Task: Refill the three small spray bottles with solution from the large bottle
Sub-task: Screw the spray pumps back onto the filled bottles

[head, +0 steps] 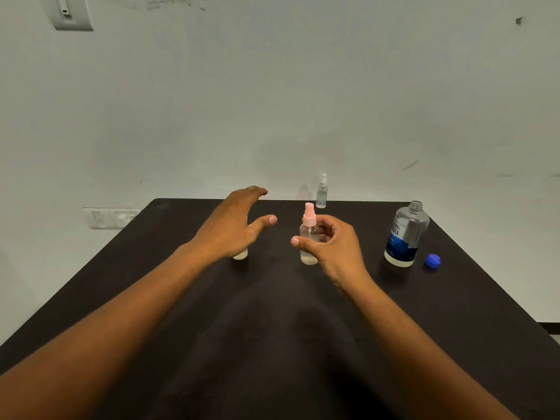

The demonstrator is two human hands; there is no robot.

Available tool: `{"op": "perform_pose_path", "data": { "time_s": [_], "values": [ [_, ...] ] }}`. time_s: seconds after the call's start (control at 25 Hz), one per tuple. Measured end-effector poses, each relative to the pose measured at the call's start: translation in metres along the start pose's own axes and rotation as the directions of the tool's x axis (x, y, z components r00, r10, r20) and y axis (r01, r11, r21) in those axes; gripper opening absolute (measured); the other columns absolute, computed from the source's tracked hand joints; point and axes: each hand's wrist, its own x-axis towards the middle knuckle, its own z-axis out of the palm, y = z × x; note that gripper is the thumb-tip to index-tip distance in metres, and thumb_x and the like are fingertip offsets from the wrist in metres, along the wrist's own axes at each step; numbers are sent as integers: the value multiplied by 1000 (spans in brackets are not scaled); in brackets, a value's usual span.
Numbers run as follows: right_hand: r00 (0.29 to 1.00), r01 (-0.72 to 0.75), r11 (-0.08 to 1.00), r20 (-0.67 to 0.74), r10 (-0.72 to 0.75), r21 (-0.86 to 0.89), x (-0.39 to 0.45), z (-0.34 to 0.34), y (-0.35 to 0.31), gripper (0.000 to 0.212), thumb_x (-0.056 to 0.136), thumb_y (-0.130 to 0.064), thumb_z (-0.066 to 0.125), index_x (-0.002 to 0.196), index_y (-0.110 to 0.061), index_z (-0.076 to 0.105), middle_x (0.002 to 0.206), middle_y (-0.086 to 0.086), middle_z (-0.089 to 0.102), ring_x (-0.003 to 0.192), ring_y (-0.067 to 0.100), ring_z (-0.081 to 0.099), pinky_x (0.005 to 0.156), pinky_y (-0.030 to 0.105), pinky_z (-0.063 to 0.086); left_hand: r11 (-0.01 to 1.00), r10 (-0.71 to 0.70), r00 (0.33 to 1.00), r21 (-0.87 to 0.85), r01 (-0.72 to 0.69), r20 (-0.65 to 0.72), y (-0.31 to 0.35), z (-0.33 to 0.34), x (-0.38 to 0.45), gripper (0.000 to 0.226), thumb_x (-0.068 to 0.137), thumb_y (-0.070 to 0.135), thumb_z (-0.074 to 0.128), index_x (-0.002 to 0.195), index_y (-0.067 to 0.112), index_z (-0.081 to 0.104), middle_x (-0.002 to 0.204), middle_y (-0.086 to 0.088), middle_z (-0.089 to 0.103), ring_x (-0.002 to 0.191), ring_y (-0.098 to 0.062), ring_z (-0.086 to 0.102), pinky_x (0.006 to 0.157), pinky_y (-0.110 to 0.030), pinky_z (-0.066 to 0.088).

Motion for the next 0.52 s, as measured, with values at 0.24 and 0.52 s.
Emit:
{"op": "perform_pose_path", "data": {
  "time_s": [0.24, 0.52],
  "values": [
    [1000, -6, 999, -23, 7, 31, 71, 23, 29, 43, 75, -21, 91, 114, -19, 74, 105, -4, 76, 100, 15, 71, 95, 38, 58, 994, 43, 996, 95, -51, 82, -43, 24, 53, 74, 100, 58, 48, 161, 25, 24, 169, 0, 23, 156, -19, 18, 126, -43, 21],
    [1000, 17, 1000, -3, -17, -25, 157, 53, 65, 42, 79, -18, 88, 118, -14, 73, 107, -1, 74, 104, 17, 69, 93, 28, 54, 985, 70, 991, 150, -86, 113, -91, 44, 108, 69, 101, 51, 51, 158, 17, 31, 165, -7, 31, 153, -25, 27, 124, -41, 24]
  ]
}}
